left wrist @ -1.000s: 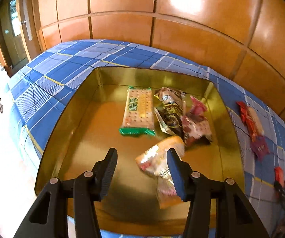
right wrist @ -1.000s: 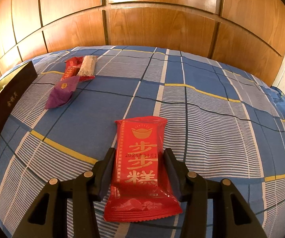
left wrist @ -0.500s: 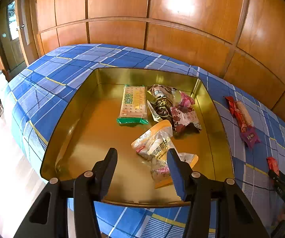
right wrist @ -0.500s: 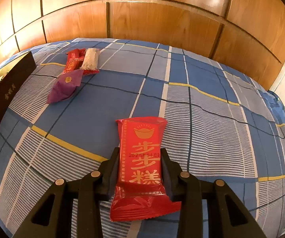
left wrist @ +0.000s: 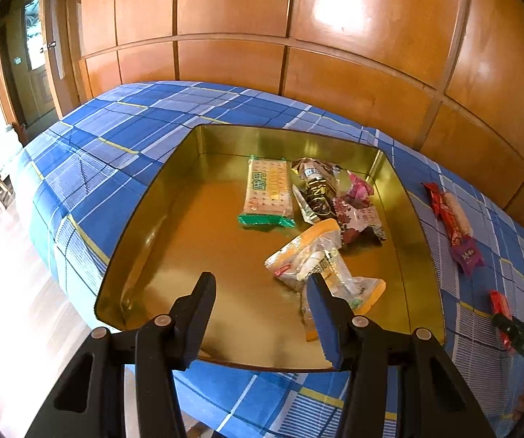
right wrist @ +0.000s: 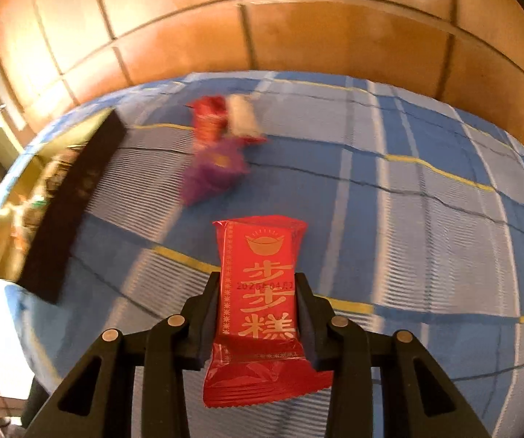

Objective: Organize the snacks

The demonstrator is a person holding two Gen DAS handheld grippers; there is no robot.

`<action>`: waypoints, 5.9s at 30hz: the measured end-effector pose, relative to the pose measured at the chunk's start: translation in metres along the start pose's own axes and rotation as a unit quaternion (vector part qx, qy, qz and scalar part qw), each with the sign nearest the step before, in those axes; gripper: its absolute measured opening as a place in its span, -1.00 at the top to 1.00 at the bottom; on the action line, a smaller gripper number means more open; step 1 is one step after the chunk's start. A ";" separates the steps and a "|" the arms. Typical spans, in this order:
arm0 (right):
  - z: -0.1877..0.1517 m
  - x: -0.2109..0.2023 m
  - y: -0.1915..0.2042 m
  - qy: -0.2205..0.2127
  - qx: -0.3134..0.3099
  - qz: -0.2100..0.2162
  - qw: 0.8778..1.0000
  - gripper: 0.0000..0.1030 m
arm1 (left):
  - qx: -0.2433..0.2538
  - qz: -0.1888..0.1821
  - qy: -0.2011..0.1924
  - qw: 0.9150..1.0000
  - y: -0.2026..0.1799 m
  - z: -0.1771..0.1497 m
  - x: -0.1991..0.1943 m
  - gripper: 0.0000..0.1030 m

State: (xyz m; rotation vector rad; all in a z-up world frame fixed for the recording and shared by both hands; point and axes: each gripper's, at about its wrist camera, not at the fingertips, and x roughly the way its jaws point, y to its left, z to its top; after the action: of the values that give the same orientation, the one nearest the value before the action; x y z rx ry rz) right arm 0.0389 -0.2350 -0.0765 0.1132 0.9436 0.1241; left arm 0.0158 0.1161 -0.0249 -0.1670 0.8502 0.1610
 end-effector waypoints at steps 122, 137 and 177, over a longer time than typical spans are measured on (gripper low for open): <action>0.063 -0.015 -0.148 -0.004 0.058 -0.074 0.996 0.17 | 0.260 -0.149 0.063 0.952 -0.264 0.015 0.063 -0.30; 0.067 -0.020 -0.141 -0.017 0.046 -0.057 0.997 0.17 | 0.308 -0.170 0.073 0.933 -0.295 -0.006 0.097 0.32; 0.144 0.125 0.044 0.083 -0.119 0.036 0.989 0.60 | 0.264 -0.205 0.006 0.942 -0.226 -0.074 0.057 0.29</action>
State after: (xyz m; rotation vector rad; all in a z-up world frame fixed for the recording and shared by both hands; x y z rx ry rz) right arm 0.2257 -0.1778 -0.0863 -0.0846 1.0843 0.3150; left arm 0.0458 -0.1153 -0.0980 0.1616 0.8266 -0.4600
